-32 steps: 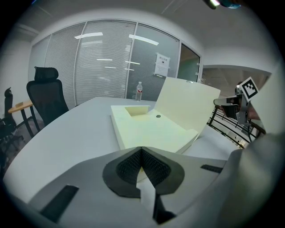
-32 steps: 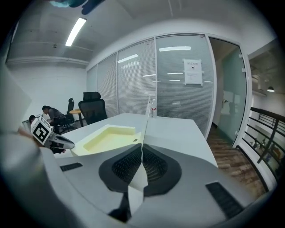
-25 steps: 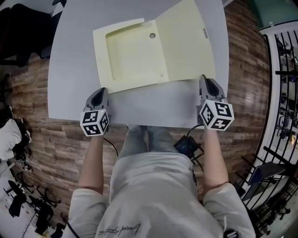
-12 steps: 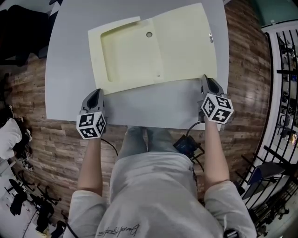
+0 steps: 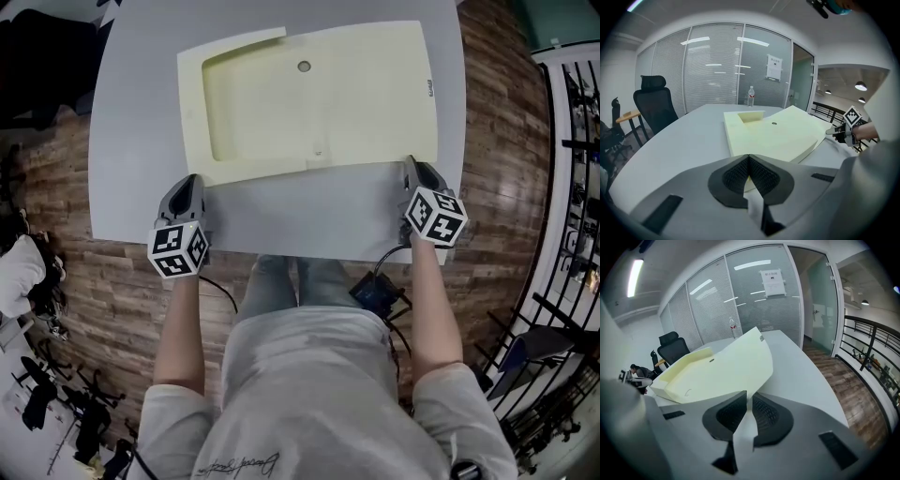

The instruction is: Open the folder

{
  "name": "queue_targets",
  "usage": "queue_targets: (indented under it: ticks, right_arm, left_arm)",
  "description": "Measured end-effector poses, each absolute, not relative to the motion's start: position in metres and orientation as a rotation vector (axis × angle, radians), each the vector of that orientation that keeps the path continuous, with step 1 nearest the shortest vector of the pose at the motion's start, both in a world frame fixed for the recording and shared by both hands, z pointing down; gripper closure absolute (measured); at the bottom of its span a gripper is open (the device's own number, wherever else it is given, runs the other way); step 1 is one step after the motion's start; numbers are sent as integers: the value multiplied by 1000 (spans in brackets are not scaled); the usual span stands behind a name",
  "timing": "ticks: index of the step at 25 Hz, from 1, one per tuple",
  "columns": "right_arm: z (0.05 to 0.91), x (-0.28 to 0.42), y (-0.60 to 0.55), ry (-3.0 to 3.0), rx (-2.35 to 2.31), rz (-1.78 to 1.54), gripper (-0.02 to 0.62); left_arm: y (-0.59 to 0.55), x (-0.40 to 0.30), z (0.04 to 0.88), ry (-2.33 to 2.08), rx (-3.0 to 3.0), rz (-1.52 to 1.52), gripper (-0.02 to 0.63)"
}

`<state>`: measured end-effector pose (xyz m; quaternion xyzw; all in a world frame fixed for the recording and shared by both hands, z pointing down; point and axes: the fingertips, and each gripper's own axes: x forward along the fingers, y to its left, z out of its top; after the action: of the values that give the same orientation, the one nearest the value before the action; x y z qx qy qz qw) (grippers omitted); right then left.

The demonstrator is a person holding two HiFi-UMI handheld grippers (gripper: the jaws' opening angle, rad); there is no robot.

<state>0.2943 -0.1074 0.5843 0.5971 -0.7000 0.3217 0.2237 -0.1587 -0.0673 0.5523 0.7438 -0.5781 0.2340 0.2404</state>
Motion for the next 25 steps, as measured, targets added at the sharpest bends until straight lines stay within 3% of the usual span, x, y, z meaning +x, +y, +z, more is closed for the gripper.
queue_targets:
  ticks: [10,25]
  right_arm:
    - [603,297,-104,-1832,1661,836,483]
    - [611,302,-103,-1747,1673,780,465]
  left_arm:
    - [-68,-163,552,-1586,2040,646,597]
    - [-67,-160,551,-1587,2040,636,597]
